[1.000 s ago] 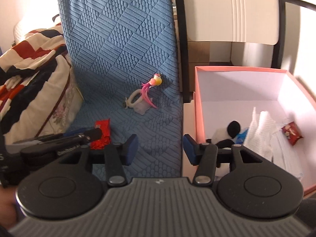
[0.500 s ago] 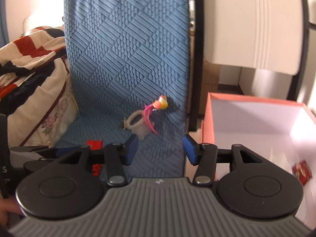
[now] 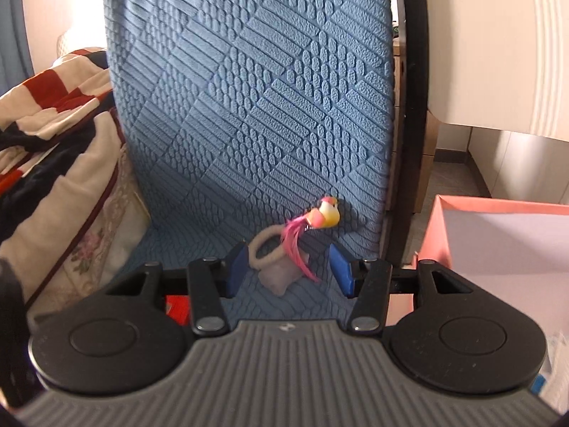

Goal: Organize soft objects
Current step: 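Lower the left tool onto the red tea packet while the right tool reaches the bird toy, then close the left tool on the red tea packet while the right tool grasps the bird toy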

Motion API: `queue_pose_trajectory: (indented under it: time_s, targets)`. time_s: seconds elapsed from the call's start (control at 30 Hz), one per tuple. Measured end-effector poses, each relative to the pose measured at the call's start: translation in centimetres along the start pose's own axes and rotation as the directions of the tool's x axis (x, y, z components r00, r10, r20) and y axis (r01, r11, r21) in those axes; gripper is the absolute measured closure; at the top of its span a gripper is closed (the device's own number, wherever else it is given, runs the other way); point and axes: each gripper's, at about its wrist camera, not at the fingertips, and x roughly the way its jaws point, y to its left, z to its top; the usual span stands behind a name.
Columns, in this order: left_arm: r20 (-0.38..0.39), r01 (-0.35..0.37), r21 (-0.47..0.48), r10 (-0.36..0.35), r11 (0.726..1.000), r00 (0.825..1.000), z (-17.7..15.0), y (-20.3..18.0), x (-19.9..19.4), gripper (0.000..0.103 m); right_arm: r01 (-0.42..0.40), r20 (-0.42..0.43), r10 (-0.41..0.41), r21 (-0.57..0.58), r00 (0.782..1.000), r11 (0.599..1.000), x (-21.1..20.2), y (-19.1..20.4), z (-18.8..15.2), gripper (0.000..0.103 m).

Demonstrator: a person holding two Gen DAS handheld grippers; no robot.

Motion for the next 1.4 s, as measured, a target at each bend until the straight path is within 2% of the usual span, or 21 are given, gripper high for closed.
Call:
queue_pose_trajectory:
  time_s: [0.2, 0.27, 0.3, 0.5, 0.63, 0.77, 1.0, 1.07, 1.1, 1.13, 1.4]
  targets:
    - [-0.025, -0.006, -0.026, 0.005, 1.0, 1.0, 0.1, 0.5, 1.1, 0.041, 0.009, -0.023, -0.008, 0.051, 1.0, 0.999, 3.5, -2.2, 1.7, 0.05]
    - [-0.032, -0.008, -0.028, 0.007, 1.0, 0.999, 0.0, 0.5, 1.2, 0.041, 0.016, -0.034, -0.013, 0.08, 0.999, 0.997, 4.6, -3.0, 2.0, 0.046]
    - [-0.036, -0.013, -0.024, 0.012, 1.0, 0.999, 0.0, 0.5, 1.3, 0.041, 0.018, -0.04, -0.014, 0.096, 0.999, 0.995, 5.2, -3.4, 2.1, 0.042]
    - [-0.047, -0.054, 0.017, 0.055, 0.998, 0.997, -0.1, 0.0, 1.6, 0.041, 0.005, -0.077, 0.007, 0.156, 0.997, 0.988, 8.2, -4.5, 2.2, 0.042]
    - [-0.049, -0.121, 0.024, 0.122, 0.992, 0.991, -0.1, 0.2, 1.6, 0.041, -0.012, -0.063, 0.021, 0.137, 0.998, 0.99, 9.6, -4.2, 2.4, 0.043]
    - [-0.055, -0.132, -0.026, 0.131, 0.991, 0.99, 0.1, 1.2, 1.1, 0.041, -0.009, -0.07, 0.017, 0.119, 0.997, 0.993, 10.9, -4.1, 2.4, 0.043]
    - [-0.078, -0.12, 0.018, 0.121, 0.993, 0.99, -0.1, 0.5, 1.1, 0.041, -0.007, -0.07, 0.016, 0.128, 0.997, 0.992, 11.9, -4.3, 2.2, 0.048]
    - [-0.088, -0.122, 0.027, 0.124, 0.992, 0.988, -0.4, 0.4, 1.1, 0.041, -0.009, -0.068, 0.019, 0.136, 0.998, 0.991, 12.0, -4.5, 2.1, 0.055]
    - [-0.093, -0.121, 0.027, 0.123, 0.992, 0.988, -0.4, 0.3, 1.2, 0.041, -0.006, -0.073, 0.017, 0.137, 0.997, 0.99, 12.0, -4.6, 2.1, 0.064]
    - [-0.097, -0.124, 0.024, 0.126, 0.992, 0.987, -0.6, 0.2, 1.1, 0.041, 0.0, -0.083, 0.011, 0.137, 0.997, 0.991, 12.3, -4.6, 2.3, 0.067]
    - [-0.123, -0.143, -0.014, 0.141, 0.99, 0.982, -0.8, 0.8, 1.2, 0.041, 0.005, -0.088, 0.007, 0.133, 0.996, 0.991, 10.4, -5.0, 2.7, 0.068]
